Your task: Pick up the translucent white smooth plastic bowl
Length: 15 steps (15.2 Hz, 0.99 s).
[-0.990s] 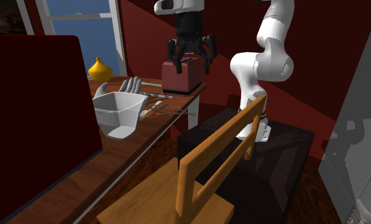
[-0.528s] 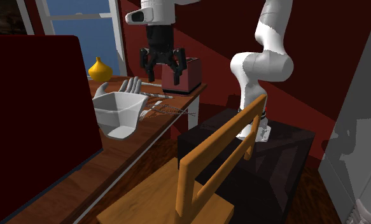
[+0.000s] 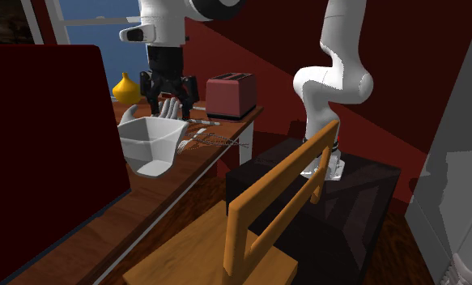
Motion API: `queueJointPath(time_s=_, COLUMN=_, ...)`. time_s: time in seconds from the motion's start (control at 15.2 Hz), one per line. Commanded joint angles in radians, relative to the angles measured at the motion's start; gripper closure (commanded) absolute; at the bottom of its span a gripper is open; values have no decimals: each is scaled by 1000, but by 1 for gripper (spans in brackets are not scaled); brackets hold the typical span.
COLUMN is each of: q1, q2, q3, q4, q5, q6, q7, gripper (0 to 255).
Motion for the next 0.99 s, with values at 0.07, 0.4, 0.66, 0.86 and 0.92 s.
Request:
queueJointPath(time_s=0.07, q1=-3, q2=36, q3=-7, q4=8, q5=6, q6=33, q7=-20, gripper=0)
queueJointPath(time_s=0.4, q1=-4, q2=67, q3=-10, q4=-36, q5=15, q6=108, q7=-25, gripper=0)
queueJointPath(time_s=0.66, q1=-4, q2=67, q3=-10, q4=-37, q5=15, q6=108, q7=-25, gripper=255)
queueJointPath(time_s=0.86, q1=-4, q2=67, q3=-10, q4=-37, q5=15, q6=109, q7=-25, gripper=255)
queueJointPath(time_s=0.92, q1=-4, q2=66, q3=-10, q4=-37, q5=15, q6=108, q7=-25, gripper=255)
